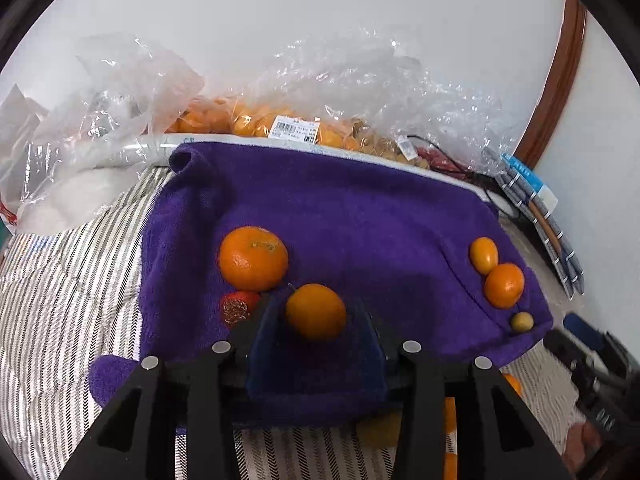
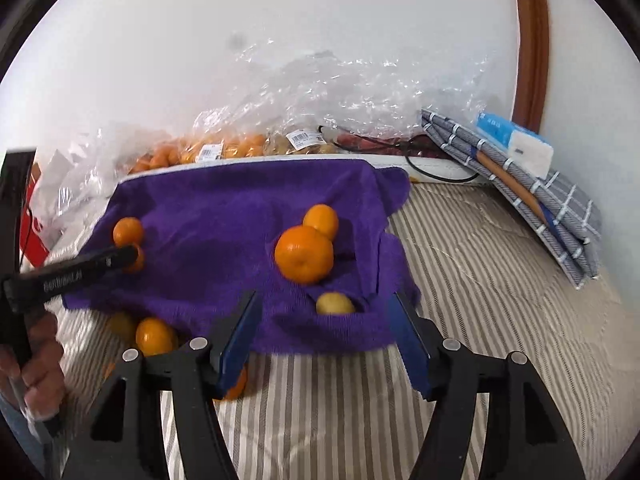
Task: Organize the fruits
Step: 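Open the left gripper to drop its orange on the towel while the right gripper moves away, then grasp a large orange on the bedspread with the right gripper and lift it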
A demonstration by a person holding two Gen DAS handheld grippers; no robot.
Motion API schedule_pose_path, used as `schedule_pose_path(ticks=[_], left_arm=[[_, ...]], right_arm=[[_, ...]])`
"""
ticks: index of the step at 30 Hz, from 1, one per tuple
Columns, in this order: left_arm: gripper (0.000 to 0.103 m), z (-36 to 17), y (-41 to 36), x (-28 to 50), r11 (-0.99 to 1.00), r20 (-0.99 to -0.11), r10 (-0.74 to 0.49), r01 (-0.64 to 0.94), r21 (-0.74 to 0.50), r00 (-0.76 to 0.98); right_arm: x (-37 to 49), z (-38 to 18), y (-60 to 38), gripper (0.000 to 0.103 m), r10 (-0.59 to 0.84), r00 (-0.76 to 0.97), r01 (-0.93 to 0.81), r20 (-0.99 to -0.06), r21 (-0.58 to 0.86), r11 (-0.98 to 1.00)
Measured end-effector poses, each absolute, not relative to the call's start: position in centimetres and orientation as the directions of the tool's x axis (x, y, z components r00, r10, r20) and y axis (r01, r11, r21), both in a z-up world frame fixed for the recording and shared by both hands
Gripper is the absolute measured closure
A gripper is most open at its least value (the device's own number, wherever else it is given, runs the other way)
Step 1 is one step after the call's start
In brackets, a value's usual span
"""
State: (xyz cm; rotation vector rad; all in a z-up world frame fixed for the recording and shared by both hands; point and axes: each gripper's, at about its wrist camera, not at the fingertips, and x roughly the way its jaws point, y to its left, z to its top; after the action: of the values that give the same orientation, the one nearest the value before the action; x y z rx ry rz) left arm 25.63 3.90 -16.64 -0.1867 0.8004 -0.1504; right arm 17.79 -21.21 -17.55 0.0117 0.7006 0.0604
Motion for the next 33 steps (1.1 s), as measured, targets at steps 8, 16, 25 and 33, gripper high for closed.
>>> schedule_pose_path(ticks=[8,16,25,33], left_arm=[[0.058,-14.9,7.1,25.3,0.946,-0.627,-0.232,0.023,-0.324,0.744],[0.057,-14.3,9.0,25.2,0.924,-0.601,-0.243,-0.008,-0.383,0.761],[0.057,-13.9,8.4,24.6,0.932,-0.586,-0.244,0.019,-0.362,0.773],[0.057,-13.6,6.8,23.4,0.926,-0.577,-0.314,0.109,-0.36,0.754]], right_arm=[[15.4,-18.8,-19.3,0.039,0.139,0.712,-0.128,-0.688,0.068,0.989],[15.3,-20.0,-17.2,0.044,0.188,0.681,-0.187,-0.708,0.081,0.979],[17.7,-21.2,-15.6,0.062,0.191,0.617,-0.208,-0.764,0.076,0.975],[15.9,-20.6,-17.0,0.063,0.156,0.666,-0.184,-0.729,0.042,0.982]])
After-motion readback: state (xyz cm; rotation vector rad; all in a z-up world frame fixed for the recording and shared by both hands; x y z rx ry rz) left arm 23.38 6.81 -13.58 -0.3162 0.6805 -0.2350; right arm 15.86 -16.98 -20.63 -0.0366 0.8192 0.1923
